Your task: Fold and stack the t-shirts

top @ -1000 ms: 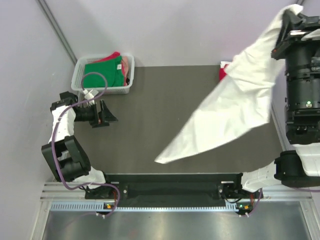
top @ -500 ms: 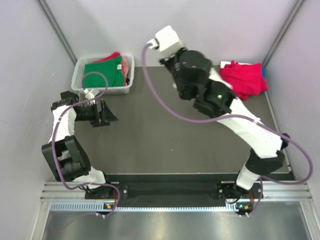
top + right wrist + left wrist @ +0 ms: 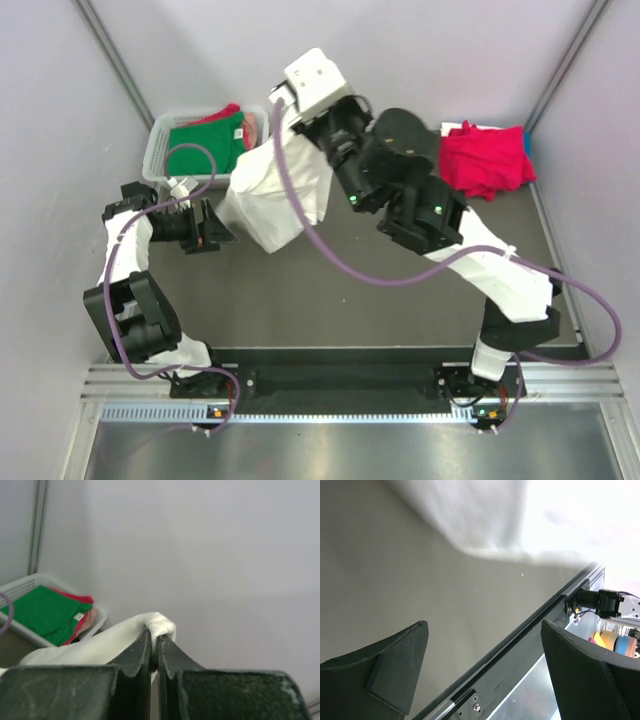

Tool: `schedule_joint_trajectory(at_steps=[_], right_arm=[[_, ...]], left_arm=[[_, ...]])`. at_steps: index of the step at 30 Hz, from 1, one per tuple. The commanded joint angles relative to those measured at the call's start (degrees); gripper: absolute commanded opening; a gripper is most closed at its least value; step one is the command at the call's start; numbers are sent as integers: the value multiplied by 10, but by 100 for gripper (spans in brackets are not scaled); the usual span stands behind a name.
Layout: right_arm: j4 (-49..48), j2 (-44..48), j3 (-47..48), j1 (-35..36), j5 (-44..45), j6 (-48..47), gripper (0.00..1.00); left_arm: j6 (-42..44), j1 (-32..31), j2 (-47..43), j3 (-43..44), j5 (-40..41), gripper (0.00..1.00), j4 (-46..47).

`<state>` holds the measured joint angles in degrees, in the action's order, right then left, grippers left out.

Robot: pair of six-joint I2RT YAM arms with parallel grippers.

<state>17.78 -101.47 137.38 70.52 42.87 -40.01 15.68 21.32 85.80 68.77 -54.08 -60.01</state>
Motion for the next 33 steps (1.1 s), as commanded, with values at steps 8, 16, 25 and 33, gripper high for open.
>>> schedule_joint_trajectory(at_steps=[8, 16, 25, 33], right_arm=[[-23, 156, -141, -10, 142, 14, 0], [231, 275, -344, -9, 96, 342, 0], [328, 329, -491, -9, 130, 501, 0], [326, 298, -523, -34, 181, 531, 0]], left_arm=[[-10, -10, -10, 5, -4, 98, 20], [3, -10, -12, 18, -3, 98, 2], [2, -11, -8, 25, -4, 98, 0], [22, -10, -8, 56, 6, 98, -37]])
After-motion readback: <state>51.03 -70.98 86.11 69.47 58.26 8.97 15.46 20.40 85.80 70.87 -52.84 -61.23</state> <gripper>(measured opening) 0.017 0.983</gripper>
